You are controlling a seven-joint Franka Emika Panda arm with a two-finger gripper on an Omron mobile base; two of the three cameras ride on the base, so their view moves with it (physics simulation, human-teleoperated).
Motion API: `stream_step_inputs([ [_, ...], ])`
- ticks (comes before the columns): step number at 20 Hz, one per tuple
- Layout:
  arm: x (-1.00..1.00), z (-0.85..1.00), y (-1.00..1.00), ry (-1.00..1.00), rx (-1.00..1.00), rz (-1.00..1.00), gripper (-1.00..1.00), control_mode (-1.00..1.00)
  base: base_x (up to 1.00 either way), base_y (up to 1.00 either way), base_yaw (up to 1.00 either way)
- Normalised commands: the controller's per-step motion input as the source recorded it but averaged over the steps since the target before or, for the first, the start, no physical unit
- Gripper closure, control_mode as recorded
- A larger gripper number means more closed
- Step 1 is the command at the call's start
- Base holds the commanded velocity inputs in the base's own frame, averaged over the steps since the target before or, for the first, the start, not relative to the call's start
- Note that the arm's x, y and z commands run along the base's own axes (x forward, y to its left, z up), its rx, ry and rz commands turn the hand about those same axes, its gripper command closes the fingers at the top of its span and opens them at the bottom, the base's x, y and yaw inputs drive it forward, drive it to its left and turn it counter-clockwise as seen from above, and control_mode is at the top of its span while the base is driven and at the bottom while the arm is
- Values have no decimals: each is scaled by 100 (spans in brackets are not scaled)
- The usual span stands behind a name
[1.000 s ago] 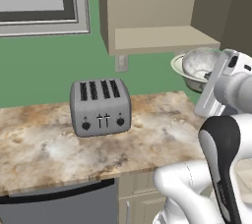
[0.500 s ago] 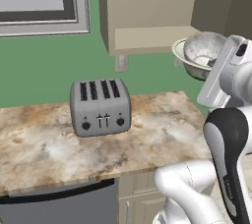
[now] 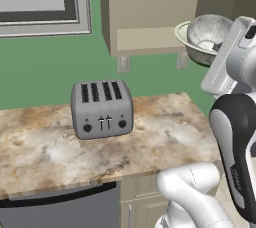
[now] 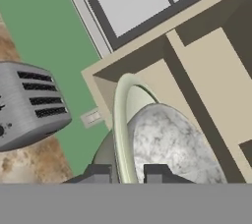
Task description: Pick up the bowls on the counter and stack them on top of one another in the open cabinet. Place the smaller bowl on top of the larger bowl.
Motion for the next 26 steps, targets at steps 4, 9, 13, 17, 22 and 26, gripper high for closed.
stream_step_inputs([
  [4, 0, 19, 5, -9, 0, 1, 100, -100, 0, 0, 0],
  [9, 10, 1, 8, -11, 0, 0, 100, -100, 0, 0, 0],
  [13, 22, 0, 7, -10, 0, 0, 100, -100, 0, 0, 0],
  [17, 29, 0, 1, -2, 0, 0, 100, -100, 0, 0, 0],
  [22, 35, 0, 0, 1, 0, 0, 100, -100, 0, 0, 0],
  [26, 33, 3, 0, 8, 0, 0, 100, -100, 0, 0, 0],
])
